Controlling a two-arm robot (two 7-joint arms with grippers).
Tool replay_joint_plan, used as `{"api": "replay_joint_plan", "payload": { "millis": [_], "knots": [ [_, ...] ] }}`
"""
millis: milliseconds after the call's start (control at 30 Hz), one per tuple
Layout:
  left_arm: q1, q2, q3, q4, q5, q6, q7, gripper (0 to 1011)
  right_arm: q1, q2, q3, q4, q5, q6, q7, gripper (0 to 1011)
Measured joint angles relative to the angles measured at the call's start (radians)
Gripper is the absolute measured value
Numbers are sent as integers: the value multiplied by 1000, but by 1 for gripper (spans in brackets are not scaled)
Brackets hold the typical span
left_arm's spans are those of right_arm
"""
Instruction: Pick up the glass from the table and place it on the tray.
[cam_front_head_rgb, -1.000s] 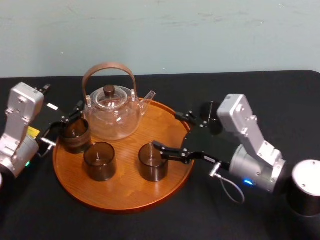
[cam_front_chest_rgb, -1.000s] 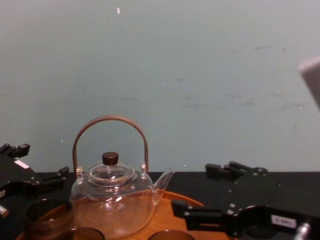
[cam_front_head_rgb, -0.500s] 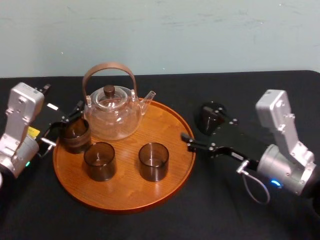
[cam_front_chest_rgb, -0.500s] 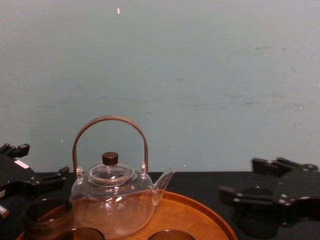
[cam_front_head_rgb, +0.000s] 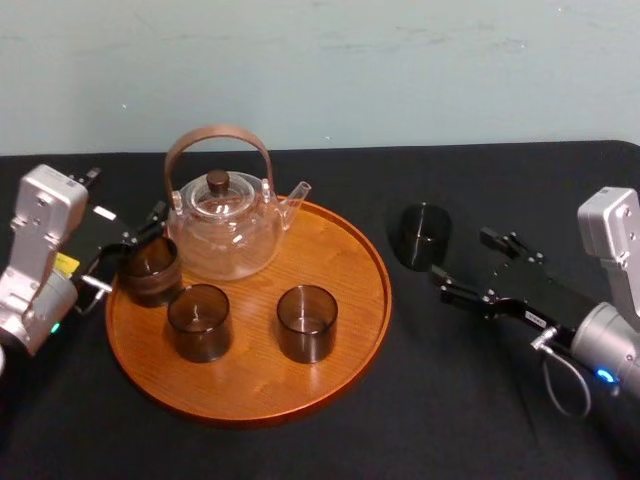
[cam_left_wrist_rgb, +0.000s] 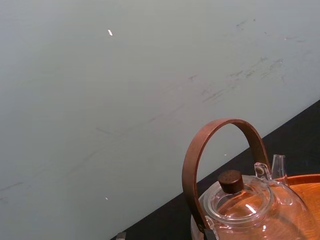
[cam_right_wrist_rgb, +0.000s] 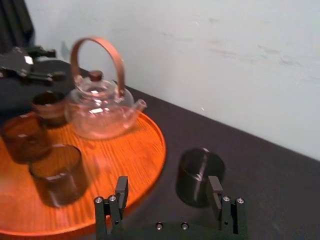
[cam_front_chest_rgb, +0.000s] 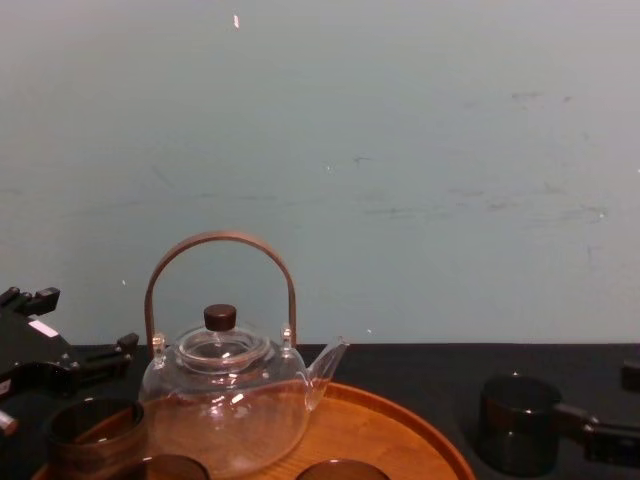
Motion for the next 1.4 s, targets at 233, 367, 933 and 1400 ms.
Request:
{"api": "replay_joint_plan", "payload": {
  "millis": [233,367,933,1400],
  "knots": [
    [0,0,0,0,0,0,0,1001,24,-11,4,56,-9,18,-7,1002],
    [0,0,0,0,0,0,0,1001,50,-24,0,92,-17,28,-10,1002],
    [0,0,0,0,0,0,0,1001,168,-79,-38,213,-90,43,-20,1002],
    [0,0,0,0,0,0,0,1001,260,-129,-70,324,-130,43,-2,1002]
  ]
}}
